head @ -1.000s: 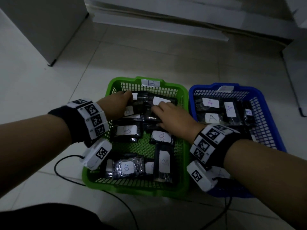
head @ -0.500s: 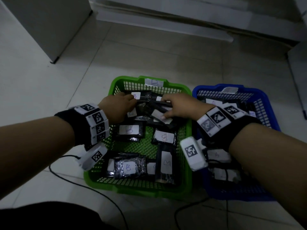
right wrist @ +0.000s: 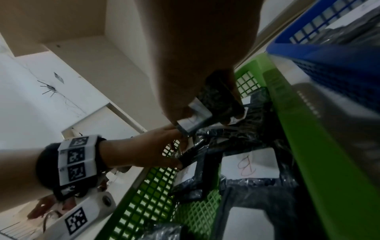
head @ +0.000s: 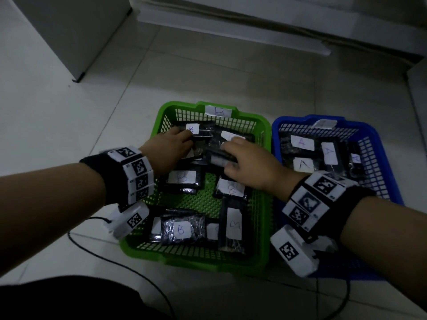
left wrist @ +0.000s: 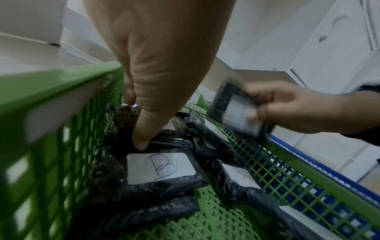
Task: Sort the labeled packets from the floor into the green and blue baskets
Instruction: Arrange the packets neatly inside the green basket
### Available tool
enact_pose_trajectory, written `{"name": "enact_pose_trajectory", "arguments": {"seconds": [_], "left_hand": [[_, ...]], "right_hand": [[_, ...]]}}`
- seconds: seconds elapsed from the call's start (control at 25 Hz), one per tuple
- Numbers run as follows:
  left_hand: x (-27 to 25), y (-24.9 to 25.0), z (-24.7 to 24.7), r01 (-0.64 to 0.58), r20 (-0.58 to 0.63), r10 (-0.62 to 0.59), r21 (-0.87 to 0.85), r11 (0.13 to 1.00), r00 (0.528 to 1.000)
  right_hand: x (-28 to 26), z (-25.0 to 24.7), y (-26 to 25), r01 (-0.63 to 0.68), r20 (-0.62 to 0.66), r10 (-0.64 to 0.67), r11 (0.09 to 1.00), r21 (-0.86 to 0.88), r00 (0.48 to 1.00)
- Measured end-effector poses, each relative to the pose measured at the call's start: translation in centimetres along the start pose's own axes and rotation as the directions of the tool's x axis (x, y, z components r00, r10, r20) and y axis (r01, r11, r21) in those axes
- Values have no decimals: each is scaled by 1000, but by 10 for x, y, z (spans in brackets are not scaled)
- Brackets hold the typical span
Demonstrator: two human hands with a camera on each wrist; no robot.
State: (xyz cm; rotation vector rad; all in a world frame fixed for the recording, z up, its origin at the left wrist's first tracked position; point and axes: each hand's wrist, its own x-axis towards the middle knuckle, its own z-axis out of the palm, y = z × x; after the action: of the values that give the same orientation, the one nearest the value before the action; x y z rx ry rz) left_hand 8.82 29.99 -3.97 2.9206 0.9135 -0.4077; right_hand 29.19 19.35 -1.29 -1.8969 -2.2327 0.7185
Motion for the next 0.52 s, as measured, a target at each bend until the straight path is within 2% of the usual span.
{"name": "enact_pose_trajectory", "arguments": {"seconds": [0.08,0.16,0.24,0.36,0.4,0.44,0.48,0.52], "left_hand": [[2,2,-1,-15,1,15,-27,1000,1000],[3,4,-1,-19,23,19,-40,999,1000],[-1,4,-4,-14,39,15,-35,999,999],[-9,6,-10,-59,0,59,-46,997,998],[-12,8,-13,-114,47,119,-106,988,992],[-15,13,-18,-151,161,187,-212,965,969],[-19,19,-21,-135,322,247,-332,934,914],[-21,25,-20,-88,474,288,-401,912,832]], "right_hand": [[-1,7,5,-74,185,76,997,-18,980],[-2,10,11,-145,248,143,989,-8,958],[-5,13,13,-149,214,152,988,-27,965],[-6,19,11,-85,131,113,975,-203,985],[-7,19,10,-77,104,106,965,-249,989],[-8,20,9,-82,75,105,960,-268,992],[-10,20,7,-85,41,99,961,-265,994],[-13,21,4,-64,2,66,966,-250,998]]}}
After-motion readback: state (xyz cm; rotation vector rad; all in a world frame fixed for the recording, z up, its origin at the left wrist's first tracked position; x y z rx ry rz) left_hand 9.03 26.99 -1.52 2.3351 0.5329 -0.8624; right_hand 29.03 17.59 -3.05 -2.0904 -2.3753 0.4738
